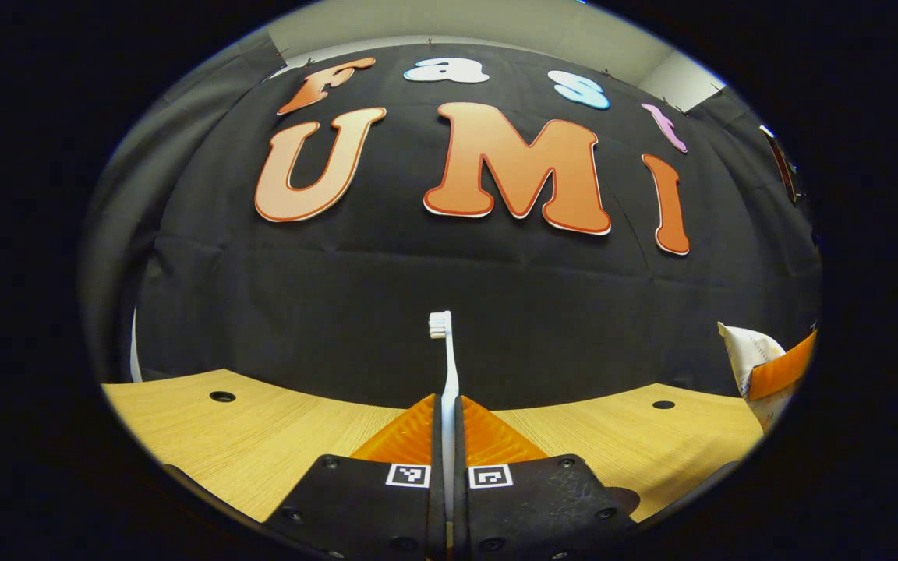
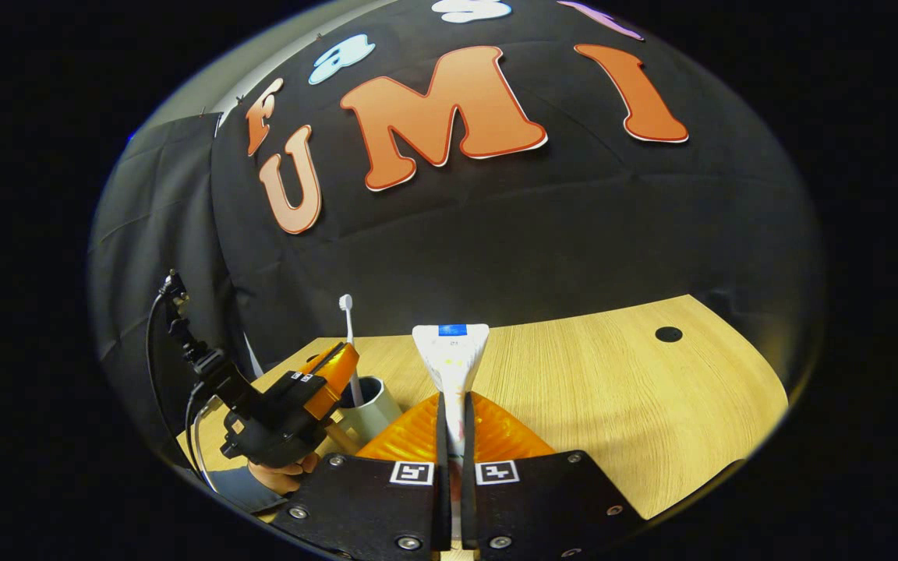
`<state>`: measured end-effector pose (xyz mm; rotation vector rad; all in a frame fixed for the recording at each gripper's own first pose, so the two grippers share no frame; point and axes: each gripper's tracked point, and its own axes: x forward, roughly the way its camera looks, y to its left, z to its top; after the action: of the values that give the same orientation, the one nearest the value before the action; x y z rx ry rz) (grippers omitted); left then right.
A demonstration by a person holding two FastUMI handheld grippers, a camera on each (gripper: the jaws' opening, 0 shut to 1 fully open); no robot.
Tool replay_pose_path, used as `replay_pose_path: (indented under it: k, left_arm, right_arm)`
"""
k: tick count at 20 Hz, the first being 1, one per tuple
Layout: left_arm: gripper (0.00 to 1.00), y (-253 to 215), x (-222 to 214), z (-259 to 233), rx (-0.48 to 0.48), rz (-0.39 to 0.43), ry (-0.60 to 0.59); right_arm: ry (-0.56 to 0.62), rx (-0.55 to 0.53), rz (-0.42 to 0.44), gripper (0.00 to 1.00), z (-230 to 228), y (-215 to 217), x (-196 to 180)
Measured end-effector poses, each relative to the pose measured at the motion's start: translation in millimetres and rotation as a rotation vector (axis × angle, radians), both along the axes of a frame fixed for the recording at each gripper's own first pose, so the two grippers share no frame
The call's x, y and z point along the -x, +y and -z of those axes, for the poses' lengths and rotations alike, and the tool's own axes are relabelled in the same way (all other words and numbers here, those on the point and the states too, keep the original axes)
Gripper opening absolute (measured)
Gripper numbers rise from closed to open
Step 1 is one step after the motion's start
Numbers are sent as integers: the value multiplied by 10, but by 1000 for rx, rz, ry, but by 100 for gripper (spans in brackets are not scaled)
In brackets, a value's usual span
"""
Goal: Put the toothbrush and toothpaste on the desktop into the cup, then pick up the cup and place it on the coaster on the desktop.
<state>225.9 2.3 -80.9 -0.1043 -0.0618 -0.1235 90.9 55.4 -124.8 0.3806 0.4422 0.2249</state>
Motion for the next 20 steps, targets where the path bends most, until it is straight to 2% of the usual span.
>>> replay_pose_path:
  k: [7, 10, 12, 13, 14, 15, 17, 18, 20]
  left_arm:
    - [6, -3, 108, 109, -16, 17, 92]
    - [8, 41, 260, 158, 28, 14, 119]
    - [20, 42, 362, 185, 30, 30, 154]
    - [33, 69, 408, 191, 22, 25, 172]
    - [39, 119, 447, 206, 22, 17, 186]
    - [50, 168, 509, 202, 30, 8, 201]
    - [88, 277, 597, 135, 61, -15, 200]
    - [93, 330, 627, 135, 58, -30, 201]
    - [95, 397, 720, 93, 27, -35, 215]
  right_arm:
    - [-32, -4, -15, 5, -73, 57, 8]
    - [-63, -18, -8, 5, -195, 51, -39]
    - [-79, -17, -9, 5, -280, 56, -51]
    - [-92, -12, -11, 5, -329, 73, -77]
    - [-109, -12, -14, 5, -393, 87, -99]
    - [-135, -23, -21, 5, -476, 125, -115]
    - [-188, -53, -39, 5, -623, 246, -166]
    - [-207, -54, -50, 5, -673, 322, -184]
    - [-240, -25, -68, 6, -767, 440, -249]
